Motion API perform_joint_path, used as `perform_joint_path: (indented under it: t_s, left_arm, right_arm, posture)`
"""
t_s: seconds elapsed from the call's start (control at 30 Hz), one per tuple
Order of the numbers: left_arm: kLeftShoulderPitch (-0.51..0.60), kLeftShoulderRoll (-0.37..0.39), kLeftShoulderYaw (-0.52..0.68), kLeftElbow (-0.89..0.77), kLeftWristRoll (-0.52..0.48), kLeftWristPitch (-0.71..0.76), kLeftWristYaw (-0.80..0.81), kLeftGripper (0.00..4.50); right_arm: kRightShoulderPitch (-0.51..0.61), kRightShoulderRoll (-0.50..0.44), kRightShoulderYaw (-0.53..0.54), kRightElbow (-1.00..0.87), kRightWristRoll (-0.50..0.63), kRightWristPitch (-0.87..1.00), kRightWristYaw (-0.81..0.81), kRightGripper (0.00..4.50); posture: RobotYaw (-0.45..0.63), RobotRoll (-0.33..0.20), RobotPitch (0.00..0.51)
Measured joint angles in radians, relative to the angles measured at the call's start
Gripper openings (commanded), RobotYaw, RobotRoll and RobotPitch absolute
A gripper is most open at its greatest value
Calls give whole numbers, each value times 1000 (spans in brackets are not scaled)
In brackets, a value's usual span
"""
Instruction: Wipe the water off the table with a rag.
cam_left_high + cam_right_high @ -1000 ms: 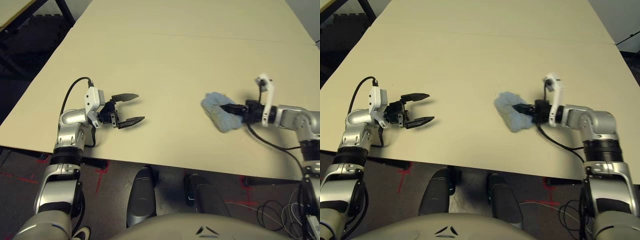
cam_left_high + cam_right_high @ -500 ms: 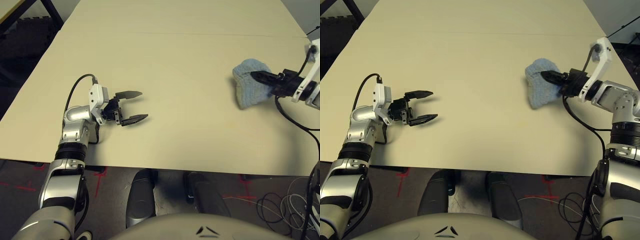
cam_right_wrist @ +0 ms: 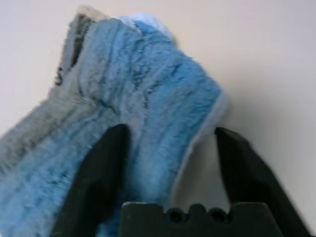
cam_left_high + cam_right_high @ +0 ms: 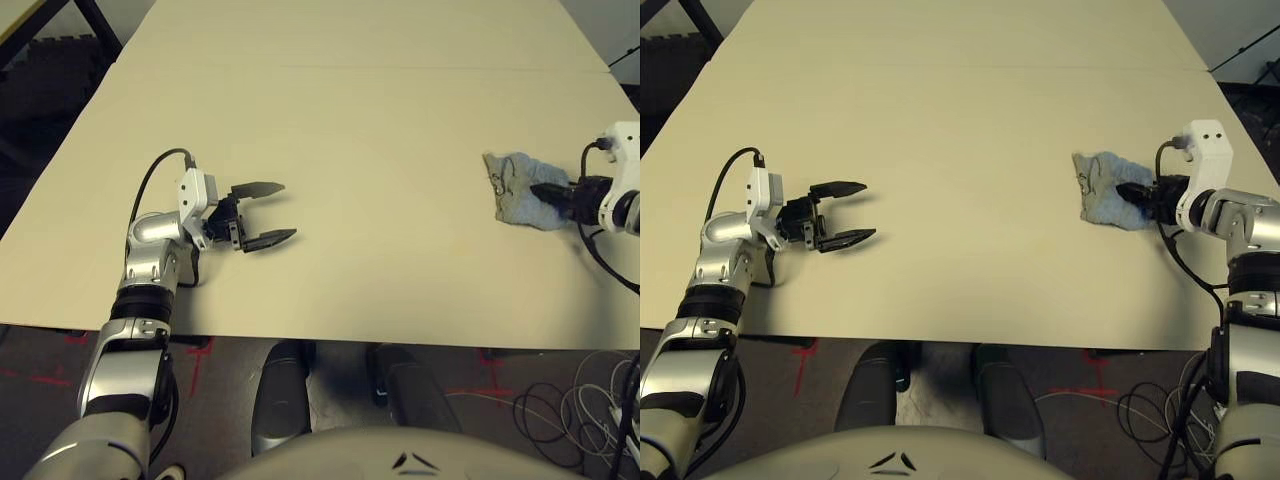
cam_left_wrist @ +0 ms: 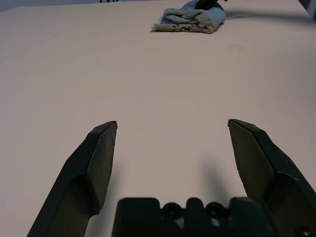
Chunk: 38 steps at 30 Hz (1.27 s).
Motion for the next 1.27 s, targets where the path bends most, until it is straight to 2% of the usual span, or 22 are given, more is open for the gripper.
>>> perform_joint_path:
  t_s: [0.13, 0.27, 0.5, 0.73, 0.93, 1.27]
  left_arm:
    - [0, 0, 12, -2, -4, 27, 33, 4500]
    - [-20, -2, 56, -2, -24, 96, 130, 4500]
    - [-166, -2, 193, 139, -20, 137, 472, 4500]
    - [-247, 56, 264, 327, 27, 114, 751, 4500]
    - [-257, 84, 294, 406, 39, 94, 841, 4500]
    - [-263, 89, 308, 439, 48, 64, 856, 4500]
  right_arm:
    - [-39, -9, -37, 20, 7, -63, 5, 4460]
    - [-84, -18, -108, 50, 18, -223, -7, 4460]
    - [-105, 47, -213, 194, 30, -543, -131, 4460]
    - [-114, 91, -274, 316, 47, -735, -237, 4460]
    - [-96, 127, -301, 363, 60, -810, -293, 4460]
    - [-79, 150, -301, 378, 62, -852, -315, 4460]
  posture:
    - [64, 0, 185]
    - [73, 0, 183]
    - [98, 0, 184]
    - [118, 0, 184]
    - [120, 0, 183]
    - [111, 0, 179]
